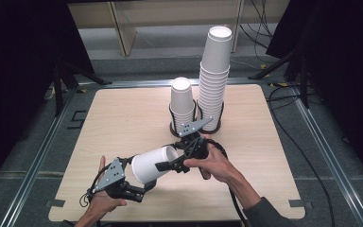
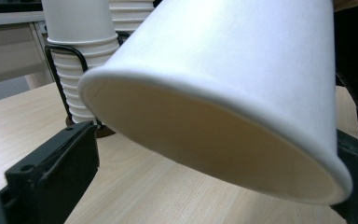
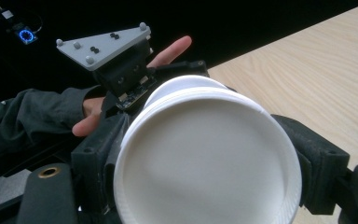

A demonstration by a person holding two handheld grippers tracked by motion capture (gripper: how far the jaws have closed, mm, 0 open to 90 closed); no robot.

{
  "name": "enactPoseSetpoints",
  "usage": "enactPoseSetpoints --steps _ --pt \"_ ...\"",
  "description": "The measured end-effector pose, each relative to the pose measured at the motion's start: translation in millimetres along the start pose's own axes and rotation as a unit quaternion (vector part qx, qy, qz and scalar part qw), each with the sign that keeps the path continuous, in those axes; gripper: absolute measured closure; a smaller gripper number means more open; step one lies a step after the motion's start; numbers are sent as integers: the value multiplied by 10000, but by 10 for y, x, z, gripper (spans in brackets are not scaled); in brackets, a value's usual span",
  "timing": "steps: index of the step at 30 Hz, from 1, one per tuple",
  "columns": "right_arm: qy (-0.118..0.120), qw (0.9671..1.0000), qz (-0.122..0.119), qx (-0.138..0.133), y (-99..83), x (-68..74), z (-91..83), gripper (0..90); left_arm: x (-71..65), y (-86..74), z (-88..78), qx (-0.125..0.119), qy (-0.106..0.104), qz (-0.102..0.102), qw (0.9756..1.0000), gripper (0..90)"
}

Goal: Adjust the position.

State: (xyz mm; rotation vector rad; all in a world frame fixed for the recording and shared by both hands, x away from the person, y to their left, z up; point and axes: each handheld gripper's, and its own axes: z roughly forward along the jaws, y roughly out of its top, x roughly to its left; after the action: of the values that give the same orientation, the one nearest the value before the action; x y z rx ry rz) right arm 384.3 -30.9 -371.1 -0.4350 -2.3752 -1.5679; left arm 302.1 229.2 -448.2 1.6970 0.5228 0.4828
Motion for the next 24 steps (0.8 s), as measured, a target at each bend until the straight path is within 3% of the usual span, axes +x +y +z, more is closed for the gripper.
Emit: enactPoseSetpoints --steps 4,9,17,24 --pt "93 9999 132 59 -19 1 36 239 -21 1 0 0 46 134 9999 0" --pt "144 9999 72 37 -31 -14 71 239 -24 1 -37 -94 -49 330 9994 1" --pt "215 9996 163 76 -45 -23 98 236 -7 -5 -37 -101 -186 284 9994 22" --pt "261 9993 272 7 -56 -62 80 223 30 35 -60 63 -310 244 9992 57"
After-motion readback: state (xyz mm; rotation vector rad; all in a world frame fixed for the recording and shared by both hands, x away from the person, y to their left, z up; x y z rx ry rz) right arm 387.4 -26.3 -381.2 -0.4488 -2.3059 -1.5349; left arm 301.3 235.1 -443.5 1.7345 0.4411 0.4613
